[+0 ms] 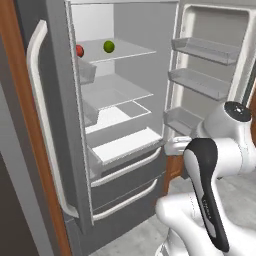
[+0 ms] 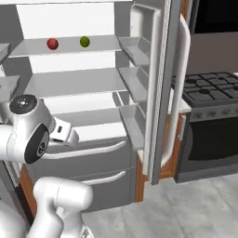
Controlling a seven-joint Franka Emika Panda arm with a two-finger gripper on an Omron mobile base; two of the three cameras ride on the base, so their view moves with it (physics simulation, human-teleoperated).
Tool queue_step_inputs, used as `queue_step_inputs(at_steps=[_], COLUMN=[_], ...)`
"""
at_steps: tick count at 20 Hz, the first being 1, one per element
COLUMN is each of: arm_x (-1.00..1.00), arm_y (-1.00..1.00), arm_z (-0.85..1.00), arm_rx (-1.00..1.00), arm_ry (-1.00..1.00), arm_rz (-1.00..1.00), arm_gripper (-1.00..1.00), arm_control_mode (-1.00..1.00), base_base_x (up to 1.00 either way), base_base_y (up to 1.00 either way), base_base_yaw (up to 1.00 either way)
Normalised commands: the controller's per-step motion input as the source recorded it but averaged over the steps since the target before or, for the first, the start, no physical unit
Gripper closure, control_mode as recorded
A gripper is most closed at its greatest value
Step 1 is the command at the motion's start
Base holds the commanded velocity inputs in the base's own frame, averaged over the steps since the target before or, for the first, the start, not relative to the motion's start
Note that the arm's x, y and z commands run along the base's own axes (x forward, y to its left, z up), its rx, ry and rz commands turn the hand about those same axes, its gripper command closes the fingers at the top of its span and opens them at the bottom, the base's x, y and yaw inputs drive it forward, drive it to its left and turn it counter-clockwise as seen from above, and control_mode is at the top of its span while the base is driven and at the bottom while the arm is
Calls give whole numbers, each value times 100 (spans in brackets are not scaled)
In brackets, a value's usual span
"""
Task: Gather the lime and onion from the fridge and place them on a tray on the dining counter. Then gather the chicken drumsticks from the fridge and place them on the other tray.
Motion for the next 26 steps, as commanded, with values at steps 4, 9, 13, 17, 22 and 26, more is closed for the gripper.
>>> queue_step_inputs(at_steps=[4,9,13,17,22,26], arm_x=[0,0,0,0,0,0], arm_y=[0,0,0,0,0,0], arm_z=[0,0,0,0,0,0], arm_rx=[0,0,0,0,0,0], arm_ry=[0,0,0,0,0,0], arm_rz=[0,0,0,0,0,0], arm_gripper=[-100,-100,-100,-100,-100,-100], arm_control_mode=[100,100,100,100,100,100], base_base_x=[53,53,55,43,41,48], base_base_y=[-14,-16,-18,-31,-31,-26], base_base_yaw=[33,31,30,27,22,19])
